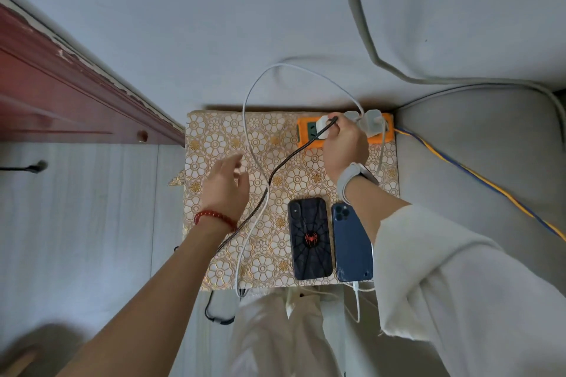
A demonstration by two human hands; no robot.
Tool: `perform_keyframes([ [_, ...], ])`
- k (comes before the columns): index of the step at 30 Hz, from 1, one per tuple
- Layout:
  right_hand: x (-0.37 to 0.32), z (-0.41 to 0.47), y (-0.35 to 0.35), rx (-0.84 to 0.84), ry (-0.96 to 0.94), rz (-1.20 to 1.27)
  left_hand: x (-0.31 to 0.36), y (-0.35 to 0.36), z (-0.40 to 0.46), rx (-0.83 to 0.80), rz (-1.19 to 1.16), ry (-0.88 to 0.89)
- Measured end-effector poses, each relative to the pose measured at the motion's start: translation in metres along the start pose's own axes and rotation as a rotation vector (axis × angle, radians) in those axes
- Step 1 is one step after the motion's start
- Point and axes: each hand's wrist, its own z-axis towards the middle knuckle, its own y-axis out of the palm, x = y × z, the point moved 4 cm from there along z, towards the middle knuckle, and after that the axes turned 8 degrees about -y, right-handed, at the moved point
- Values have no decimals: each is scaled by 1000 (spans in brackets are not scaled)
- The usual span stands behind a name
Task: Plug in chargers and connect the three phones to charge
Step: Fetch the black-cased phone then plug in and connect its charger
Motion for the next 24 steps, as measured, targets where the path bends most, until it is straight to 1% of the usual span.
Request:
perform_keyframes([
  [2, -1, 0, 0, -26, 4, -23, -20, 10, -21, -76, 15, -39],
  [4, 0, -3, 1, -62, -2, 7, -37, 21, -44, -148, 34, -52],
  [6, 1, -8, 4, -81, 3, 122, -51, 29, -63, -188, 39, -70],
  [8, 6, -22, 8, -101, 54, 216, -60, 32, -75, -202, 70, -80],
  [10, 13, -41, 12, -117, 97, 256, -67, 31, -82, -183, 80, -113],
  [13, 18, -63, 12, -108, 27, 222, -79, 23, -90, -115, 93, -156],
  [17, 12, -46, 8, -67, -8, 166, -89, 16, -89, -97, 142, -178],
  [21, 12, -22, 13, -87, -65, 8, -81, 6, -79, 1, 102, -161],
  [24, 19, -20, 18, -86, -50, -131, -75, 1, -74, 32, 62, -121],
])
